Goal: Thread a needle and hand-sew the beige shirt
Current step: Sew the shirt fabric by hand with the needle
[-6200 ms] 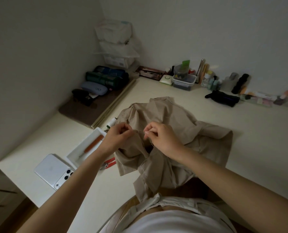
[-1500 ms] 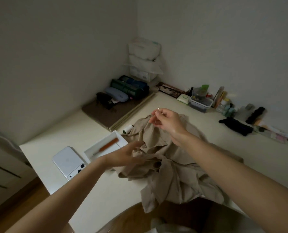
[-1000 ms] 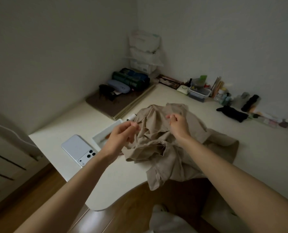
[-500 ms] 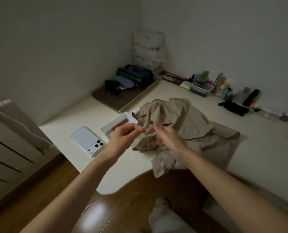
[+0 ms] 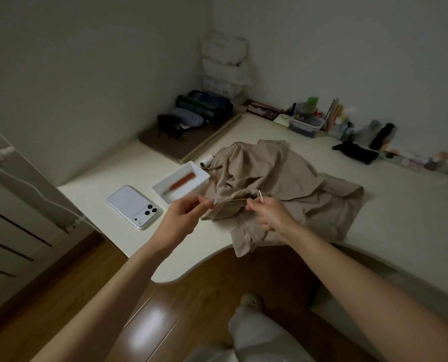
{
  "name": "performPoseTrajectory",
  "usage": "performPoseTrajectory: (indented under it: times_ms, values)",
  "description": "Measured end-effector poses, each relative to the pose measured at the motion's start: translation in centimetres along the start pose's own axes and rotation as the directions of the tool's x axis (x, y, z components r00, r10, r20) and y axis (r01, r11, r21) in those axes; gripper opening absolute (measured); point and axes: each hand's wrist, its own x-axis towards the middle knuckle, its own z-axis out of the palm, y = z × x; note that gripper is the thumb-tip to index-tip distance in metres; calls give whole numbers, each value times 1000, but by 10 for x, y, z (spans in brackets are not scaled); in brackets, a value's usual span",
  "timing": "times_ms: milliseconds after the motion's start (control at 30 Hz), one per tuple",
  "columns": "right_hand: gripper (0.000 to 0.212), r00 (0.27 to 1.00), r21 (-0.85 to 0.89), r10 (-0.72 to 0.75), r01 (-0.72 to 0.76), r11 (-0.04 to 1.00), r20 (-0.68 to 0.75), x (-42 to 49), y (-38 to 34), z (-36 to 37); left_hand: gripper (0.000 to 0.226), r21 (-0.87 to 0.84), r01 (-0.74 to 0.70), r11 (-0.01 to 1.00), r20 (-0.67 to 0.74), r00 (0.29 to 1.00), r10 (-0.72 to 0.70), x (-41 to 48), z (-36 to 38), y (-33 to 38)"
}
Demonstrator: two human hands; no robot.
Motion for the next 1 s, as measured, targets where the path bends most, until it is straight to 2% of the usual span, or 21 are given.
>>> performPoseTrajectory:
  times_ms: [100,167,233,367,467,600,667,767,867,933,1000]
  values:
    - [20,993,-17,97,-99,995,-67,4,23,-11,30,-37,-32,999,7,999,32,-5,4,5]
    - [20,989,29,143,-141,990,-43,6,32,-16,29,-82,-61,995,27,998,63,-9,7,9]
    - [18,980,84,196,-194,977,-21,9,36,-19,23,-128,-139,982,-14,990,138,-14,8,14]
    - [15,960,167,249,-268,949,127,13,45,-24,14,-282,-334,899,-198,937,286,-20,10,26]
    - [11,941,155,235,-276,948,242,10,50,-25,17,-297,-382,875,-178,923,342,-21,11,37]
    - [42,980,168,34,-68,983,196,5,41,-20,17,-88,-321,943,-84,946,314,-22,19,34]
    - [42,977,290,-72,11,957,201,1,31,-17,25,19,-252,968,-64,965,253,-19,21,23]
    - [29,919,381,-187,44,924,347,-12,15,-8,18,236,-168,957,-20,984,177,-13,20,6]
    - [34,841,276,-166,20,961,515,-24,7,4,15,423,-141,895,15,989,149,-9,26,-3]
    - [25,827,129,-147,90,988,542,-26,11,10,15,495,-124,860,19,991,131,-7,28,-7]
    - [23,848,136,-148,91,987,508,-26,19,10,15,545,-99,833,12,994,110,-6,27,-11]
